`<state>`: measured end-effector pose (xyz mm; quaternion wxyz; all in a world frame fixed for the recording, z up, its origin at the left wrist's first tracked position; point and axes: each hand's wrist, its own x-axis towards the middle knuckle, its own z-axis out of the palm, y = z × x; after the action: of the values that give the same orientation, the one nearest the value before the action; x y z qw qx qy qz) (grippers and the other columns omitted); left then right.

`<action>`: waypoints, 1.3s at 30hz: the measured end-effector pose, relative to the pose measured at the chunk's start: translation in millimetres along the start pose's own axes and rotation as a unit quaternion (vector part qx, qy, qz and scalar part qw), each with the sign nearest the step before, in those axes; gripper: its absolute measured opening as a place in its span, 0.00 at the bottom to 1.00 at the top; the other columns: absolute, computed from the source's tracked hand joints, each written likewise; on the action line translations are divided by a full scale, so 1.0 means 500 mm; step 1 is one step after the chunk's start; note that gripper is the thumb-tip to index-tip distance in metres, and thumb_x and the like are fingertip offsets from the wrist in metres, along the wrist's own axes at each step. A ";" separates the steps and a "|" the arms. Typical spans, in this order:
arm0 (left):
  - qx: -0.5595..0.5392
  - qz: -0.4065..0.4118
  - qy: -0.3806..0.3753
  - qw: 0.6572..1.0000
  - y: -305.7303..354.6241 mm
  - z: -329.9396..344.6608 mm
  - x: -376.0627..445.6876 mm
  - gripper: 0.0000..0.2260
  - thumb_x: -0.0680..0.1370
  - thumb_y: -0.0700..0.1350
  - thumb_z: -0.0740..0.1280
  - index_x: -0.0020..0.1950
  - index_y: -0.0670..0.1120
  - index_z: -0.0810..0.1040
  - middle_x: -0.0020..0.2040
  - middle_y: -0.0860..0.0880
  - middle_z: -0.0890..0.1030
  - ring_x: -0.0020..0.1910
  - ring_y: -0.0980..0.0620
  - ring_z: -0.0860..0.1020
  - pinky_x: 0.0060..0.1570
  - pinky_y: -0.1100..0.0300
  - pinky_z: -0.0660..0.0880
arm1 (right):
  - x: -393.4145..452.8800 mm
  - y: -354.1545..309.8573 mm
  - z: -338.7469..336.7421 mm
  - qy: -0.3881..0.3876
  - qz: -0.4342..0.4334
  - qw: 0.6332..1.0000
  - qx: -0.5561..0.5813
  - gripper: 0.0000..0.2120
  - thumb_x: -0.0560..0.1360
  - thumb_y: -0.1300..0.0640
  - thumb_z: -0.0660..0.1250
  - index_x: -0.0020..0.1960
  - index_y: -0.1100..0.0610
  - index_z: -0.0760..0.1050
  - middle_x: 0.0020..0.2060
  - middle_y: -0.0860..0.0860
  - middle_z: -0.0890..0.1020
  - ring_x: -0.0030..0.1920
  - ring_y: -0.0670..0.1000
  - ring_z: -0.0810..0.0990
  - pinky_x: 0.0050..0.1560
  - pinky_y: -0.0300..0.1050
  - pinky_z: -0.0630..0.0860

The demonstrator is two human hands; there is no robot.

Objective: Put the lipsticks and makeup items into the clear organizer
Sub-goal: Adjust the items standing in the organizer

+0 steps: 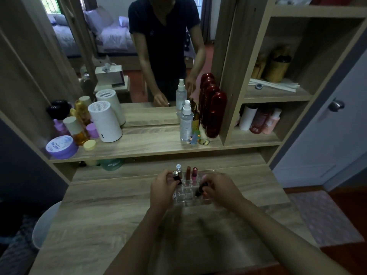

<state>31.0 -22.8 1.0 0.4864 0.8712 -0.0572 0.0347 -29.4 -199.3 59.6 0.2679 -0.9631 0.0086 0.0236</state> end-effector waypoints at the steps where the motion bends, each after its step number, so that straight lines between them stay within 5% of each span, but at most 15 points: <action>1: 0.011 0.004 0.006 1.000 0.000 0.005 0.001 0.11 0.68 0.37 0.73 0.49 0.44 0.80 0.43 0.51 0.82 0.40 0.58 0.77 0.38 0.69 0.69 | 0.016 -0.015 0.003 0.013 -0.001 1.000 0.002 0.08 0.76 0.60 0.67 0.52 0.58 0.82 0.50 0.54 0.84 0.48 0.49 0.79 0.51 0.43 0.78; 6: 0.051 0.003 -0.005 0.999 -0.009 0.023 0.010 0.12 0.66 0.35 0.72 0.49 0.43 0.80 0.45 0.44 0.84 0.47 0.44 0.79 0.46 0.53 0.74 | 0.077 -0.043 0.027 0.007 0.001 0.998 -0.057 0.12 0.78 0.60 0.62 0.58 0.58 0.79 0.55 0.56 0.82 0.56 0.55 0.79 0.55 0.48 0.75; 12: 0.068 0.005 -0.024 0.997 -0.019 0.031 0.009 0.14 0.67 0.34 0.70 0.51 0.43 0.80 0.46 0.42 0.83 0.48 0.43 0.77 0.43 0.62 0.66 | 0.111 -0.037 0.044 -0.041 0.015 0.993 -0.106 0.13 0.79 0.62 0.60 0.61 0.58 0.77 0.56 0.57 0.82 0.57 0.56 0.80 0.57 0.51 0.78; 17: 0.064 -0.005 -0.030 0.997 -0.022 0.030 0.004 0.14 0.68 0.33 0.68 0.52 0.44 0.80 0.47 0.43 0.78 0.42 0.54 0.73 0.38 0.70 0.64 | 0.122 -0.032 0.051 -0.054 0.004 0.992 -0.115 0.12 0.79 0.61 0.60 0.60 0.58 0.77 0.56 0.57 0.82 0.57 0.57 0.80 0.55 0.49 0.77; 25: 0.064 -0.001 -0.046 0.997 -0.027 0.028 0.008 0.12 0.70 0.34 0.67 0.52 0.43 0.79 0.48 0.43 0.81 0.49 0.46 0.77 0.48 0.53 0.75 | 0.116 -0.018 0.067 -0.063 -0.027 0.989 -0.133 0.12 0.77 0.57 0.63 0.58 0.57 0.79 0.54 0.56 0.83 0.55 0.56 0.81 0.45 0.40 0.69; 30: 0.068 0.000 -0.050 0.996 -0.033 0.039 0.001 0.10 0.70 0.36 0.66 0.49 0.46 0.80 0.46 0.45 0.78 0.47 0.48 0.75 0.41 0.60 0.72 | 0.120 -0.016 0.079 -0.065 -0.015 0.988 -0.136 0.10 0.77 0.59 0.63 0.56 0.58 0.79 0.53 0.56 0.83 0.53 0.56 0.82 0.48 0.44 0.74; 35: 0.089 -0.007 -0.053 0.995 -0.036 0.051 -0.005 0.09 0.71 0.38 0.67 0.49 0.47 0.79 0.42 0.51 0.79 0.44 0.50 0.77 0.44 0.51 0.79 | 0.126 -0.017 0.090 -0.087 -0.002 0.983 -0.160 0.10 0.77 0.59 0.63 0.57 0.58 0.77 0.55 0.57 0.81 0.55 0.58 0.81 0.49 0.46 0.74; 39: 0.090 -0.008 -0.049 0.995 -0.042 0.058 -0.003 0.09 0.71 0.37 0.67 0.48 0.47 0.80 0.43 0.50 0.80 0.44 0.51 0.78 0.42 0.58 0.76 | 0.133 -0.018 0.095 -0.106 0.009 0.979 -0.173 0.12 0.78 0.60 0.62 0.60 0.58 0.75 0.58 0.57 0.80 0.57 0.57 0.80 0.55 0.52 0.76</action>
<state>32.4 -36.6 -31.9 0.4026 0.9126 -0.0709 -0.0068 35.2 -167.5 20.2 0.0964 -0.9868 -0.0154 0.1292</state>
